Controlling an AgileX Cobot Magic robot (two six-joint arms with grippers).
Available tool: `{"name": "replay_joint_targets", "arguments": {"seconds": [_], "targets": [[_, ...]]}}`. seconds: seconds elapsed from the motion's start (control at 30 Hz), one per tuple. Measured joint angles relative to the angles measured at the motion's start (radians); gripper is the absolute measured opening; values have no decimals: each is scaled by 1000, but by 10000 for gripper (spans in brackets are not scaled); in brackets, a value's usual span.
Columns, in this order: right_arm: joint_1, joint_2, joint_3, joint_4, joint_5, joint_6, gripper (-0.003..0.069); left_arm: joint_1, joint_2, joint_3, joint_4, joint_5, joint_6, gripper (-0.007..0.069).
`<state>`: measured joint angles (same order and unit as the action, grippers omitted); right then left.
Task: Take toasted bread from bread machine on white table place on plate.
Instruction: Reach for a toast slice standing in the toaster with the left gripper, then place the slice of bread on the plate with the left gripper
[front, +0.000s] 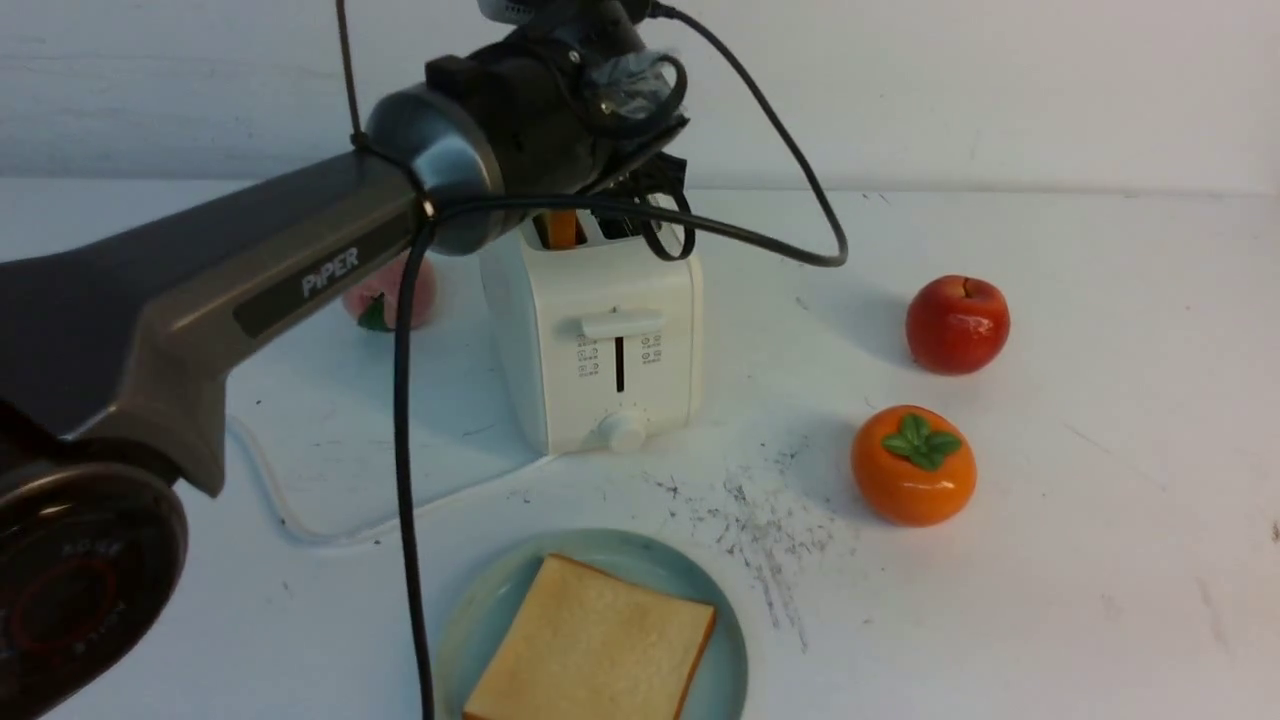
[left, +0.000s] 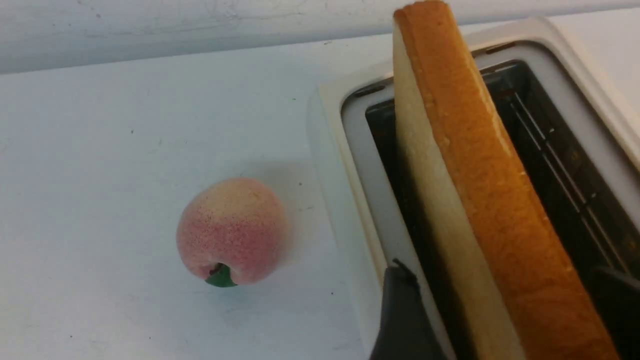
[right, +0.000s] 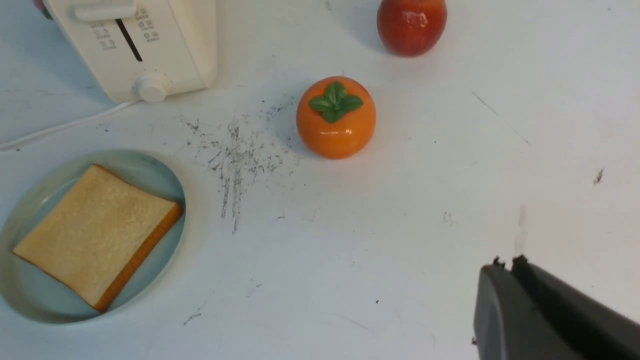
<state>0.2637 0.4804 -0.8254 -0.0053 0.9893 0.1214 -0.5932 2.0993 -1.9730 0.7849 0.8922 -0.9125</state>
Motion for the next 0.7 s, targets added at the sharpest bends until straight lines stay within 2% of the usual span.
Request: {"name": "replay_joint_targets", "arguments": {"seconds": [0.1, 0.17, 0.2, 0.23, 0.3, 0.6, 0.7], "targets": [[0, 0, 0, 0, 0, 0, 22, 0, 25, 0, 32, 6, -7, 375], [0, 0, 0, 0, 0, 0, 22, 0, 37, 0, 46, 7, -7, 271], [0, 0, 0, 0, 0, 0, 22, 0, 38, 0, 47, 7, -7, 271], [0, 0, 0, 0, 0, 0, 22, 0, 41, 0, 48, 3, -8, 185], [0, 0, 0, 5, 0, 0, 24, -2, 39, -2, 55, -3, -10, 98], [0, 0, 0, 5, 0, 0, 36, -3, -82, -155, 85, 17, -7, 102], [0, 0, 0, 5, 0, 0, 41, -3, -181, -191, 79, 39, 48, 102]]}}
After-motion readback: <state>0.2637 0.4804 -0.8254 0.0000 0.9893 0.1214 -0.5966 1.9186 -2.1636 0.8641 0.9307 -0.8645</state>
